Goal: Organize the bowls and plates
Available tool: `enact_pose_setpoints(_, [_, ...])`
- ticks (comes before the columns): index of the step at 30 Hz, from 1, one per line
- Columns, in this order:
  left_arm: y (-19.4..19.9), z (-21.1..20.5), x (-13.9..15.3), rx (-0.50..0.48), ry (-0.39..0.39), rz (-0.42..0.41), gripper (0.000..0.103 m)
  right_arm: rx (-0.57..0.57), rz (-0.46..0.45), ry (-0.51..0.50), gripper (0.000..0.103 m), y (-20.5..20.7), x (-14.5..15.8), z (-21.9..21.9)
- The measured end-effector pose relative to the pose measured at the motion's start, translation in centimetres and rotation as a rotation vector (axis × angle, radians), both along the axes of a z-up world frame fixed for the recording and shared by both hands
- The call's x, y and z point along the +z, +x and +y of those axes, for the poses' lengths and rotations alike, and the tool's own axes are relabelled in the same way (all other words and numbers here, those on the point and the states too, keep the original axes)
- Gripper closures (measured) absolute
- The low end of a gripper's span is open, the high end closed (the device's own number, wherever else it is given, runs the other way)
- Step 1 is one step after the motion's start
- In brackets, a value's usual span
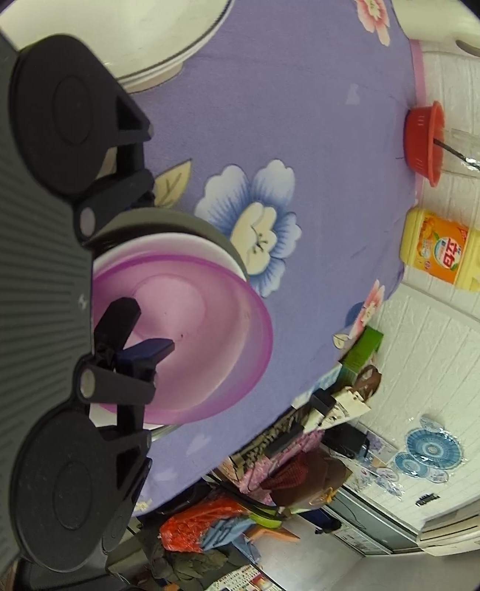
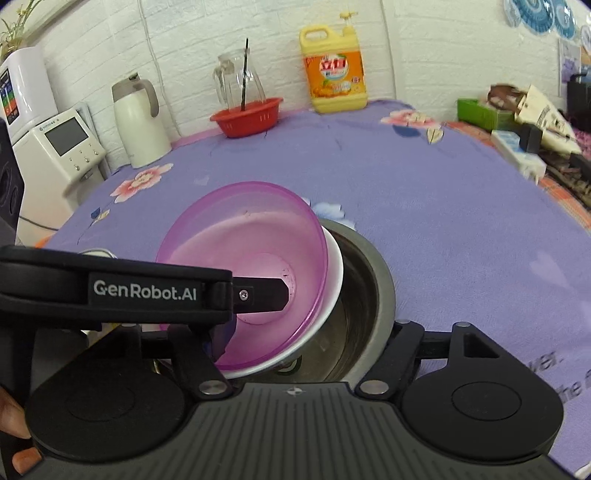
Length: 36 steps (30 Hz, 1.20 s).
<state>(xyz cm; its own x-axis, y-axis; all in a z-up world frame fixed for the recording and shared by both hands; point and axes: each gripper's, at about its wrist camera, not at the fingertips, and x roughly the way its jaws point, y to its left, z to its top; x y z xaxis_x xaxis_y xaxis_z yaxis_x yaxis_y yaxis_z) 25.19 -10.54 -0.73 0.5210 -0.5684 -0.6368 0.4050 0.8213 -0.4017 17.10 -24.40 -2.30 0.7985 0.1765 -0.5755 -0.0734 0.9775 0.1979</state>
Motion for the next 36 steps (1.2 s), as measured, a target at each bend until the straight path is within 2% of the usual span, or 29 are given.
enact_pose_setpoints(6, [-0.8,2.4,4.1,0.035,-0.019,-0.088,0.054,0.054,-0.088,-0.004,0.0,0.1,3.4,1.9])
enact_pose_setpoints(12, [-2.7,8.7,5.8,0.183,0.056,-0.156,0.049,0.217,-0.137,0.029,0.0,1.4,4.6,7.6])
enact_pose_setpoints(17, [-4.0,14.9,4.6,0.325,0.078,-0.127,0.048,0.364,-0.103,0.055,0.0,2.3,3.6,13.3])
enact_pose_setpoints(21, [-4.7,18.0,2.4,0.384,0.067,-0.081,0.048,0.426,-0.047,0.041,0.0,2.5,2.3,16.2])
enact_pose_setpoints(27, [-4.3,19.6,0.0,0.382,0.031,-0.037,0.047,0.429,0.017,0.008,0.0,2.6,1.0,17.3])
enact_pose_setpoints(30, [-4.2,19.8,-0.4,0.366,0.001,-0.036,0.042,0.422,0.022,0.001,0.0,2.7,0.7,17.3])
enact_pose_setpoints(31, [-4.2,19.8,-0.4,0.362,-0.008,-0.034,0.034,0.409,0.027,0.006,0.0,2.8,0.7,17.2])
enact_pose_setpoints(34, [-4.4,19.8,0.0,0.382,0.003,-0.052,0.029,0.384,-0.024,-0.045,0.0,2.3,1.2,17.3])
enact_pose_setpoints(36, [-4.7,20.0,0.6,0.418,0.028,-0.103,0.029,0.379,-0.079,-0.082,0.0,1.8,1.8,17.6])
